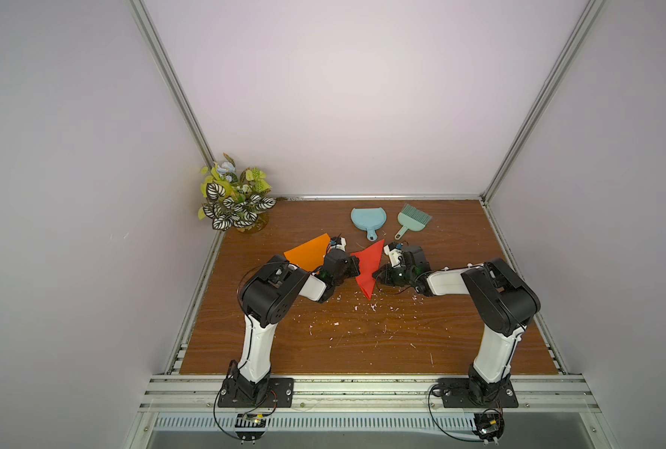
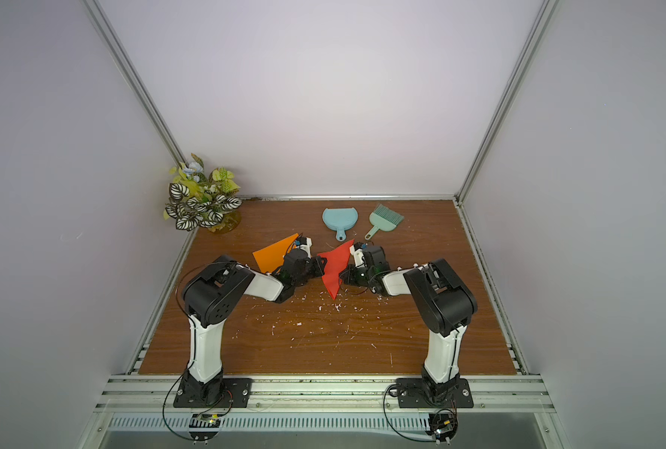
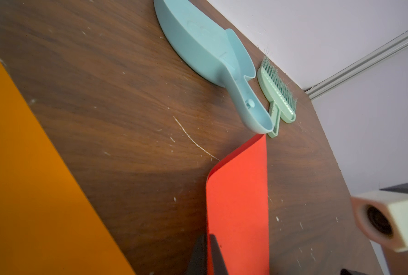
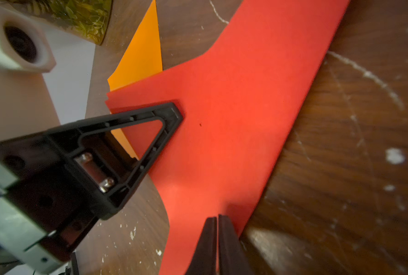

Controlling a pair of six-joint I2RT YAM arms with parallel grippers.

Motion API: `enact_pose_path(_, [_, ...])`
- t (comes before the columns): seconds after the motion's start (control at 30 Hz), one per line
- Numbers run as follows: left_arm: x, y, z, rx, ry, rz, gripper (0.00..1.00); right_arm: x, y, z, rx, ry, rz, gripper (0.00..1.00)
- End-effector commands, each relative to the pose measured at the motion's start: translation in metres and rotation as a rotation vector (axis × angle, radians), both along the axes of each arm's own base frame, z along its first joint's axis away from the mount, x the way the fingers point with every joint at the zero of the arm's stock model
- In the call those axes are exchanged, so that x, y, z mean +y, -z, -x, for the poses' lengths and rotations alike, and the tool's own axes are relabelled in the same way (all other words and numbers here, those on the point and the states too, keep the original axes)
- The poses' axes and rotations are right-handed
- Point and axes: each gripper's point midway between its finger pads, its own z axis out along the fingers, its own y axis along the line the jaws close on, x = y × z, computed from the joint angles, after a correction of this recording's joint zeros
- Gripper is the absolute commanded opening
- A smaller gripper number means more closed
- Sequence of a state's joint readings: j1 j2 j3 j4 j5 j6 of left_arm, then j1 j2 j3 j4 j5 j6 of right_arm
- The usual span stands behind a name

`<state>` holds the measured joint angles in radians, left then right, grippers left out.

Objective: Fold the square paper diagonally
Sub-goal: Fold the paper at the center of the board.

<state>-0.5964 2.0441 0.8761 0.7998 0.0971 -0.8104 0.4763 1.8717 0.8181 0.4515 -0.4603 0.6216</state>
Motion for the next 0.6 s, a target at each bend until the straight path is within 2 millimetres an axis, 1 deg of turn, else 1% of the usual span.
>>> enact_pose_path(0.0, [0.006, -0.001, 0.002, -0.008, -0.005, 0.0, 0.01, 0.007, -0.03, -0.005, -0.04, -0.021, -0.074, 0.12])
enact_pose_path(0.1, [0.011, 0.002, 0.006, 0.013, -0.031, 0.011, 0.01, 0.006, -0.048, -0.01, -0.074, -0.012, -0.117, 0.12])
enact_pose_path(0.17, [0.015, 0.004, 0.007, 0.027, -0.05, 0.016, 0.01, 0.005, -0.049, -0.01, -0.077, -0.007, -0.121, 0.13])
enact_pose_path(0.33, [0.019, 0.009, 0.007, 0.052, -0.078, 0.006, 0.0, 0.007, -0.034, -0.014, -0.048, 0.005, -0.118, 0.12])
enact_pose_path(0.43, [0.02, 0.012, 0.007, 0.061, -0.087, 0.004, 0.01, 0.008, -0.025, -0.016, -0.034, 0.012, -0.087, 0.11])
enact_pose_path(0.57, [0.021, 0.013, 0.006, 0.065, -0.095, 0.004, 0.01, 0.008, -0.004, -0.011, 0.011, 0.005, -0.027, 0.11])
